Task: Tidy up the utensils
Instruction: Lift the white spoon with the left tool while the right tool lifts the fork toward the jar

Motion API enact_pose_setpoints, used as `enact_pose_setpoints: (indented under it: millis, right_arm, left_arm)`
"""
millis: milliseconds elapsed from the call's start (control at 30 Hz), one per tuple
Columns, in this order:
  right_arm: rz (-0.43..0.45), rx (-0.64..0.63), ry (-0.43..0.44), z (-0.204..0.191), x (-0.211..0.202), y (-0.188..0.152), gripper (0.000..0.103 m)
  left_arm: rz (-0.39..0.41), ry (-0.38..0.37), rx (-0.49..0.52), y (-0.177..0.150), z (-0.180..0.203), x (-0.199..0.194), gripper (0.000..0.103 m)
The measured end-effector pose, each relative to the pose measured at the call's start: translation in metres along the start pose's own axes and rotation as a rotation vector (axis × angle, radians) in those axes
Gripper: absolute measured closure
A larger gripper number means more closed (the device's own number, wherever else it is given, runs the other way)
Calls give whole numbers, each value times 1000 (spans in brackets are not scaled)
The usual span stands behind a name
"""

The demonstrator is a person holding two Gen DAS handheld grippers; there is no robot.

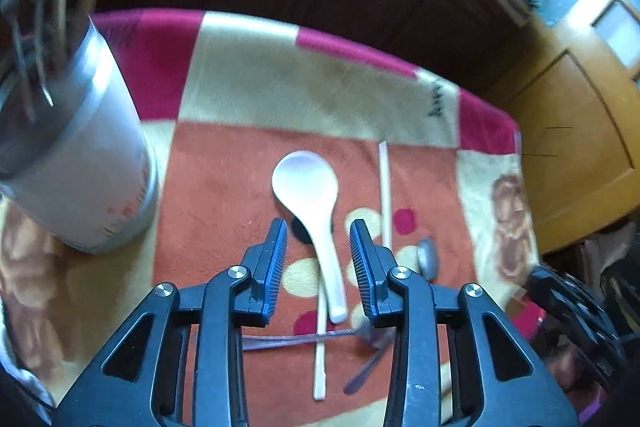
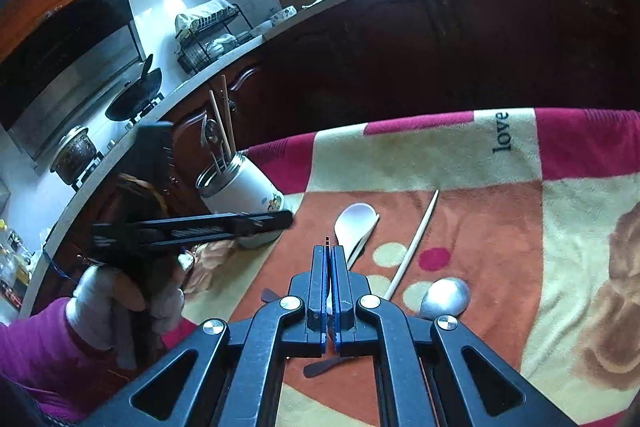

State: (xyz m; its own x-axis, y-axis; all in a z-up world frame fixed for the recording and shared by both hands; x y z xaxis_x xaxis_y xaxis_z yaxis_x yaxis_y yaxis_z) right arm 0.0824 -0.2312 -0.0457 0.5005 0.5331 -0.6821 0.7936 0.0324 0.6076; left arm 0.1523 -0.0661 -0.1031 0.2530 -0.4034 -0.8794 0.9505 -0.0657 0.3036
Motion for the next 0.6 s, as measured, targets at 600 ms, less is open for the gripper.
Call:
enact_pose_setpoints:
  millis: [600]
  right_arm:
    - [10,95,26,41,-4,-4,101]
  left_arm:
    - [-6,52,-114,27,-11,63,95]
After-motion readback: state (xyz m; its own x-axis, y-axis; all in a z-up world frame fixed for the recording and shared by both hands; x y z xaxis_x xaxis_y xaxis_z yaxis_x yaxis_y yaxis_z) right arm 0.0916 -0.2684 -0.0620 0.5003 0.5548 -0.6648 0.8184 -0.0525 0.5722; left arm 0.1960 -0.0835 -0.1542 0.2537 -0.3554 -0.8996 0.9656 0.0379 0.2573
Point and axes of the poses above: each gripper's, at about its wrist camera, not at the fingertips, and x roughly the way its jaws point, z to its right, y to its top, the point moved 7 cm from there along x, roughly the way its jaws point, and after that the axes turned 8 degrees about -z, right-handed, at the moved point
